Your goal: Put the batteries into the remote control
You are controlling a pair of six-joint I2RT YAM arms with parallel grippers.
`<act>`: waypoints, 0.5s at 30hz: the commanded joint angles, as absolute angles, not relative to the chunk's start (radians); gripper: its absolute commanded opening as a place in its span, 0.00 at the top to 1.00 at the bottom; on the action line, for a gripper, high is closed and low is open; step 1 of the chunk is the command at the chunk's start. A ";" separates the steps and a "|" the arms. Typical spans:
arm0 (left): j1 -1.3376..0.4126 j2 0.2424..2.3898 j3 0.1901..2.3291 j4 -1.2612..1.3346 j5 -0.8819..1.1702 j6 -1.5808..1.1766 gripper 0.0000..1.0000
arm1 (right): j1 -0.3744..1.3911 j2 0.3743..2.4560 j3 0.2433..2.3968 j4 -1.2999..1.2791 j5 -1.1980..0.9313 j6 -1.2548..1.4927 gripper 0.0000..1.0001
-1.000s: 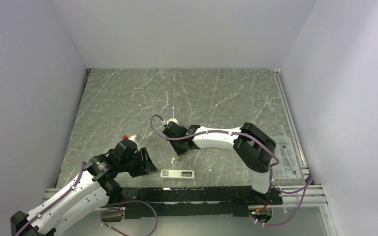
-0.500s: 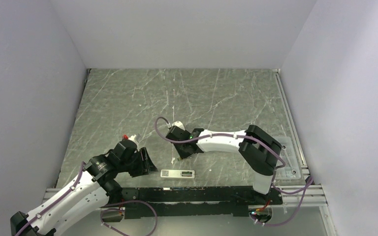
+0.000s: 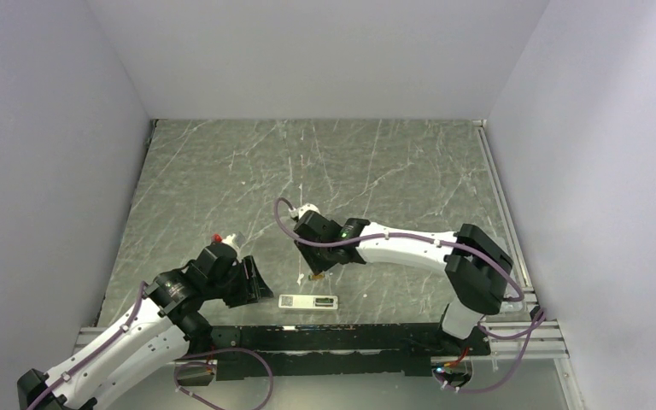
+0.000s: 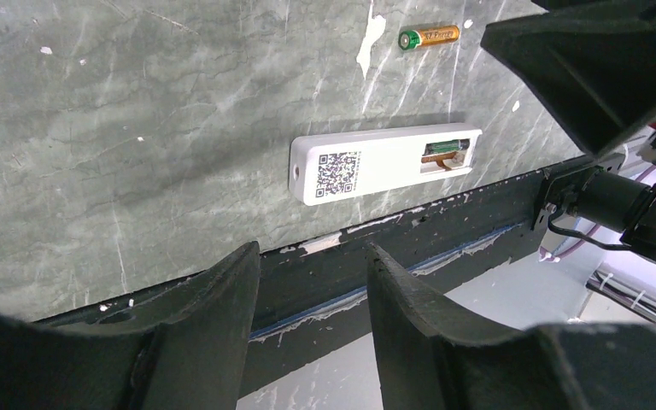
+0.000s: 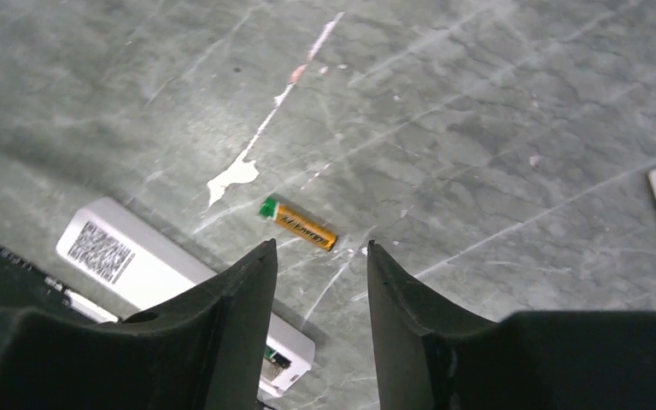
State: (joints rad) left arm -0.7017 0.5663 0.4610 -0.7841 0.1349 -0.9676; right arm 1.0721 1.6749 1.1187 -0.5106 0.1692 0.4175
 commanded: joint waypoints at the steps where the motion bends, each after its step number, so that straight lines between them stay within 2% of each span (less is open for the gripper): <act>1: -0.706 0.561 0.482 -0.767 0.142 -0.985 0.46 | 1.075 1.645 1.103 -0.474 0.071 0.311 0.53; 15: -0.706 0.558 0.497 -0.779 0.151 -0.991 0.46 | 1.074 1.717 1.110 -0.413 -0.057 0.160 0.47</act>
State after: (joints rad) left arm -0.7017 0.5663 0.4610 -0.7845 0.1390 -0.9749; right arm 1.0721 1.6924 1.0863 -0.4522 -0.0269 0.2157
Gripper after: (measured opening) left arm 0.544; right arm 0.530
